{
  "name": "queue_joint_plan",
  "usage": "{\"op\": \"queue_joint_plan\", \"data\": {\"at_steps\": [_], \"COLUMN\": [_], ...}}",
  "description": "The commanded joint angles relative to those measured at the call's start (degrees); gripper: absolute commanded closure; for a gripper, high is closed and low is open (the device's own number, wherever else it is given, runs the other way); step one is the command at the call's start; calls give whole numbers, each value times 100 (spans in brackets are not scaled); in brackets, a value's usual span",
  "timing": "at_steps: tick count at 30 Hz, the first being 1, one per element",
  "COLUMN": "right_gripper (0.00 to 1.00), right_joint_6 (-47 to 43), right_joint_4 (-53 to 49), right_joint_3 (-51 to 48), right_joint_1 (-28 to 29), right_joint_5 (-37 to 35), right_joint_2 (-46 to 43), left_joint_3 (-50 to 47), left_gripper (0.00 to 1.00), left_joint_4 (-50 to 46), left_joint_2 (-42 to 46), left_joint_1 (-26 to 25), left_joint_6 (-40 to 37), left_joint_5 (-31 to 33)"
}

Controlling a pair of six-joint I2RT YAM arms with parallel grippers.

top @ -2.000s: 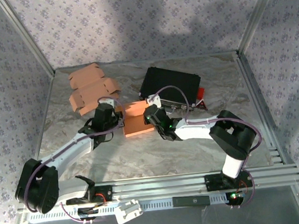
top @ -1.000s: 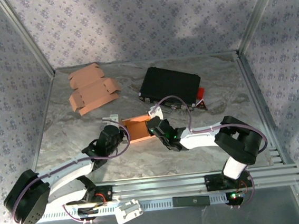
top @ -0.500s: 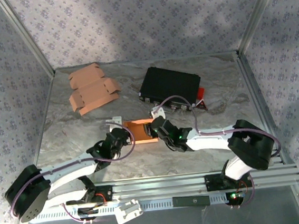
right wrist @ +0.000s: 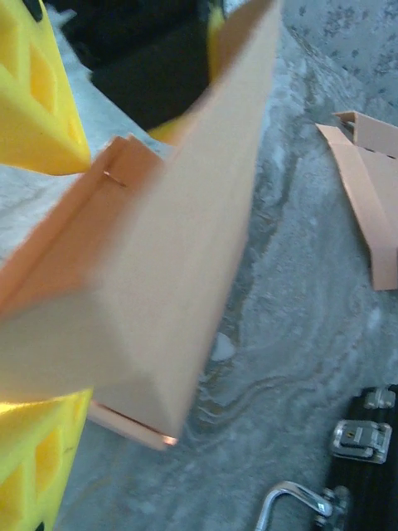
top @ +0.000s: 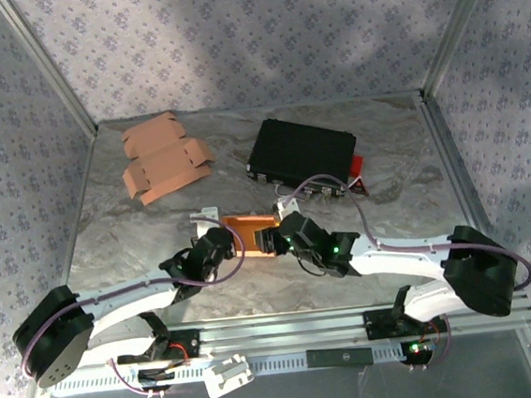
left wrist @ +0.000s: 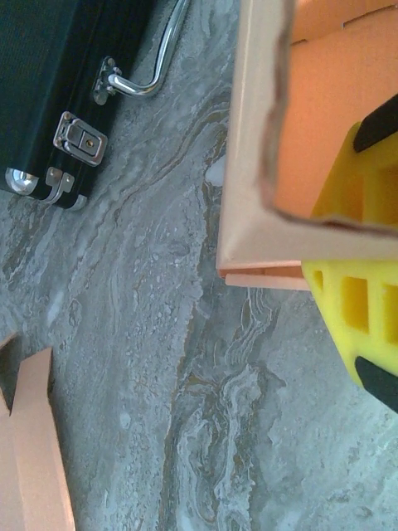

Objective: Fold the paper box

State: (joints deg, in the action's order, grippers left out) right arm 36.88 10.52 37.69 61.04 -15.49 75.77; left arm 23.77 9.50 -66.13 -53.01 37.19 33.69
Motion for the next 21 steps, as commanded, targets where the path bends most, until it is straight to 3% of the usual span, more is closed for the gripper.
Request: {"op": "queue_joint_plan", "data": {"at_steps": [1, 5, 10, 16, 21], "right_gripper": [39, 41, 42, 39, 38], "right_joint_6": [653, 2019, 4613, 6976, 7466], "right_joint_4": [-299, -530, -1127, -2180, -1584], "right_joint_3": [-125, -293, -6, 1029, 1268], "right_joint_1": [417, 1225, 1764, 1615, 1060], "right_joint_5": [-348, -1511, -2586, -2858, -2170], "right_joint_2": [-479, -1147, -1349, -829, -248], "left_joint_3": [80, 132, 157, 266, 320], "left_gripper": [100, 100, 100, 100, 100], "left_joint_4": [-378, -395, -344, -448, -496], "left_joint_2": [-66, -108, -189, -260, -304], "left_joint_1": [-64, -117, -233, -396, -468], "left_joint_6": [213, 271, 373, 465, 527], "left_joint_5": [85, 138, 288, 505, 593]}}
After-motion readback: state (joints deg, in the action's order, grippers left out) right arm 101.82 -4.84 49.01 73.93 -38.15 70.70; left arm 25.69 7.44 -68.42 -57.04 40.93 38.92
